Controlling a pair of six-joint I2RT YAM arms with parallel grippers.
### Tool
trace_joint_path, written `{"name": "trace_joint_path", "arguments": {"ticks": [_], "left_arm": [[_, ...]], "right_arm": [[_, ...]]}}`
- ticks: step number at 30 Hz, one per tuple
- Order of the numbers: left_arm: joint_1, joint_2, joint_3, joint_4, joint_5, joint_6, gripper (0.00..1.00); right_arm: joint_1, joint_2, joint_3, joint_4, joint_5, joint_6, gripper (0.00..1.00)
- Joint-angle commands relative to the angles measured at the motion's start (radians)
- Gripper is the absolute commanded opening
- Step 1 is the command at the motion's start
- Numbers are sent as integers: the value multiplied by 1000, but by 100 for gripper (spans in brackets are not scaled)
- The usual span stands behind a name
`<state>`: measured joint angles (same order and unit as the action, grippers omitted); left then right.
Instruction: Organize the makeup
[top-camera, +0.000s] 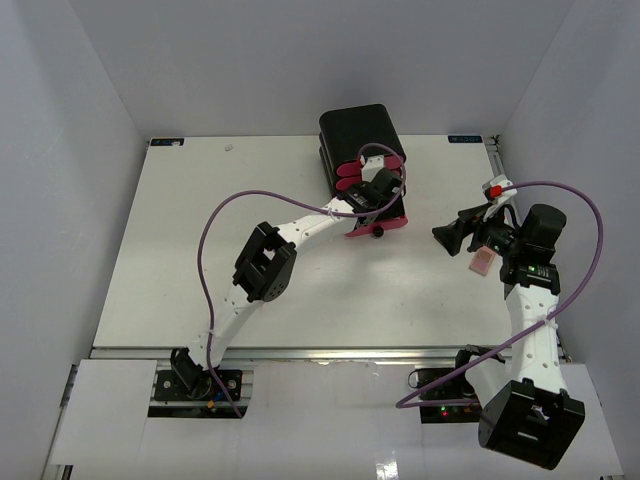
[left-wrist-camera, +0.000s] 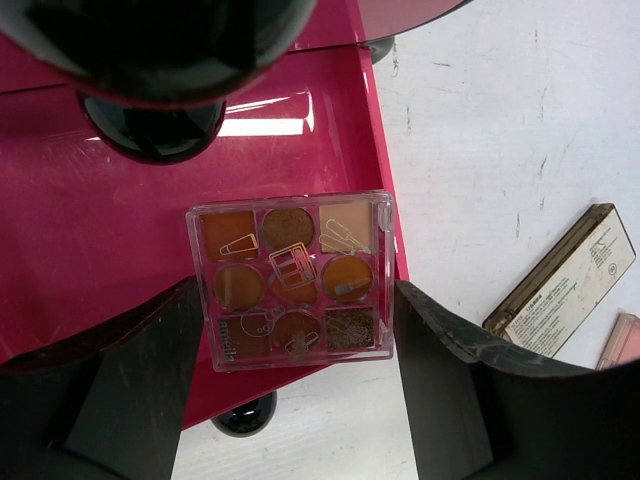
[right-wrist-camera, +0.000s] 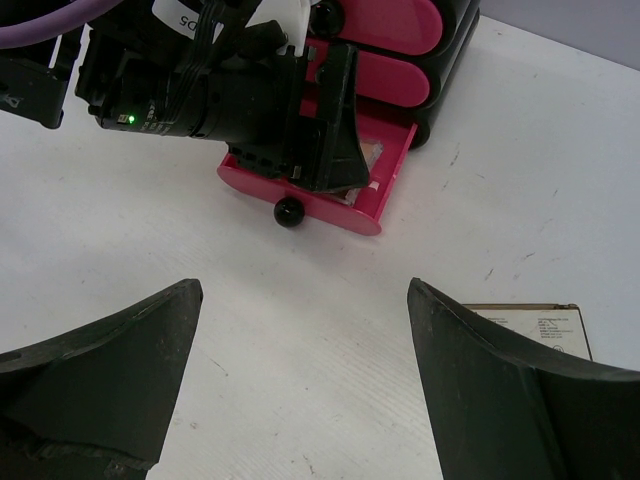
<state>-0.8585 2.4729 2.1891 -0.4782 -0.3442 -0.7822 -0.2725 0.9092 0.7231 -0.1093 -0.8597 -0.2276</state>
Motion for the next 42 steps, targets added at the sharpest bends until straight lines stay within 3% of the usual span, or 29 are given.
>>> {"name": "trace_joint_path", "arguments": {"ticks": [1,27,42], "left_arm": [[4,-34,40,26,25,20,65],[9,-98,9,57,48,90,92],[10,-211,-19,87,75,137,92]], "right_arm": [[-13,-18,-2,23,-9,5,90],[-48,-4,-13,32,-24,6,90],[-51,-3,-16,31,-7,8,90]]}}
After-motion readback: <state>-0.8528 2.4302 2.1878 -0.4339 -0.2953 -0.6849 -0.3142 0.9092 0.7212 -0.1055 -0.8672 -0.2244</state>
